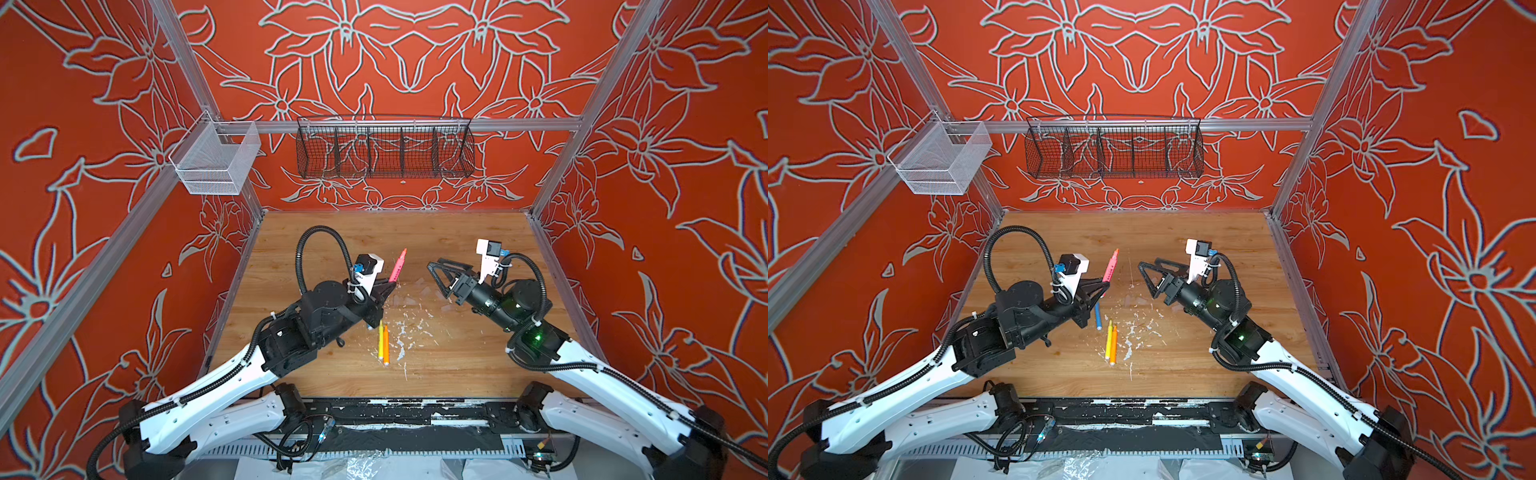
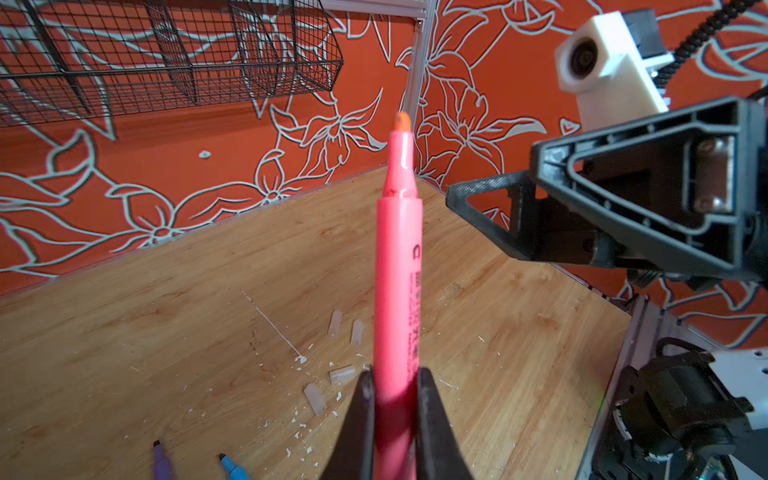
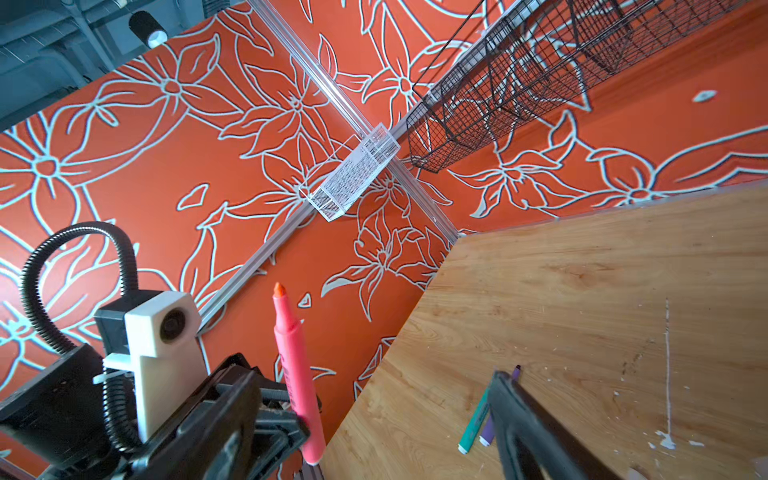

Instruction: Insert the pens into the pen caps

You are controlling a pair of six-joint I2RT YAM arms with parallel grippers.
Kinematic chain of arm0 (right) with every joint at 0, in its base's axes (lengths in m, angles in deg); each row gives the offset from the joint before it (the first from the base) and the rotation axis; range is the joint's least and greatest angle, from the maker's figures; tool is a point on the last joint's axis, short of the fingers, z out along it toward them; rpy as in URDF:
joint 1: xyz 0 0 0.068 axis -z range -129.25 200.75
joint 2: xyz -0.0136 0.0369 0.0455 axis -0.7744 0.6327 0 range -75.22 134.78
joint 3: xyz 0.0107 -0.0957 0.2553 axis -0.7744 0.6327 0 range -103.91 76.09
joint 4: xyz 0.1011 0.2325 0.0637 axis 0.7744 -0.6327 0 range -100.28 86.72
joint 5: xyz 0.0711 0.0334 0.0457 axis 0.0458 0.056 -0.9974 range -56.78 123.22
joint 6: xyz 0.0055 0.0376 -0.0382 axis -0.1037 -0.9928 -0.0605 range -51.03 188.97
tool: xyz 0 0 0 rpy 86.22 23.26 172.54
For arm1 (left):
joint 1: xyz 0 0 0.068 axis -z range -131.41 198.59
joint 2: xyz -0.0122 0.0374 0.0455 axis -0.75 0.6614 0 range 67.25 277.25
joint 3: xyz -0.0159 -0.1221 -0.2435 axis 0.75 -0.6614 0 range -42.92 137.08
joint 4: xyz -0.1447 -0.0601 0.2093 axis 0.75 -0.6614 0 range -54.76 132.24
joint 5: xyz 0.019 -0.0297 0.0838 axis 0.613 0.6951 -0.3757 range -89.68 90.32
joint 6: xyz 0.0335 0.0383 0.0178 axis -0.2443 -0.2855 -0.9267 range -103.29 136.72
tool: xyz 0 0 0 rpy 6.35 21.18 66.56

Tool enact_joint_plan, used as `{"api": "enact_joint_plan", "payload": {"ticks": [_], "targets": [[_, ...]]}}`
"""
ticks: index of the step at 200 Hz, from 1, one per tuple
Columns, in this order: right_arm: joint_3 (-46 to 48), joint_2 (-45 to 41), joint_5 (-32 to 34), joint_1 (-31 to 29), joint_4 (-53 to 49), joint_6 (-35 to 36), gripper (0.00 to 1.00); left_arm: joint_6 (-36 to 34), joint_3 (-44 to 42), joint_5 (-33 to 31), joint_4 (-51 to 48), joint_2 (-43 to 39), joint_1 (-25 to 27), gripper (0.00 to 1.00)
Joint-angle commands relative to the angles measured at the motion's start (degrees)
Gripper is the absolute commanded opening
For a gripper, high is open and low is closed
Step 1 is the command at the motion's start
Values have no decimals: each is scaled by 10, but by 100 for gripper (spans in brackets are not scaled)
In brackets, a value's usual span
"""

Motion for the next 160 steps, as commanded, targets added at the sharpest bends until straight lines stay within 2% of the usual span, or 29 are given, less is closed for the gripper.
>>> {"api": "enact_joint_plan", "payload": {"ticks": [1, 33, 61, 81, 107, 160], "targets": [[-33, 29, -31, -10, 32, -20, 81, -6, 29, 48, 2, 25, -3, 0], [-70, 73, -40, -35, 26, -13, 77, -16, 58, 96, -1, 78, -3, 0], [-94, 103, -29, -42, 14, -10, 67, -15, 52, 108, 16, 77, -3, 0], [-103, 111, -26, -48, 16, -3, 49, -19, 49, 94, 18, 71, -3, 0], [-106, 110, -6, -54, 2, 0, 33, -22, 49, 80, 15, 67, -3, 0], [-108, 102, 14, -71, -12, 19, 15, -21, 41, 56, 16, 40, -3, 0]]}}
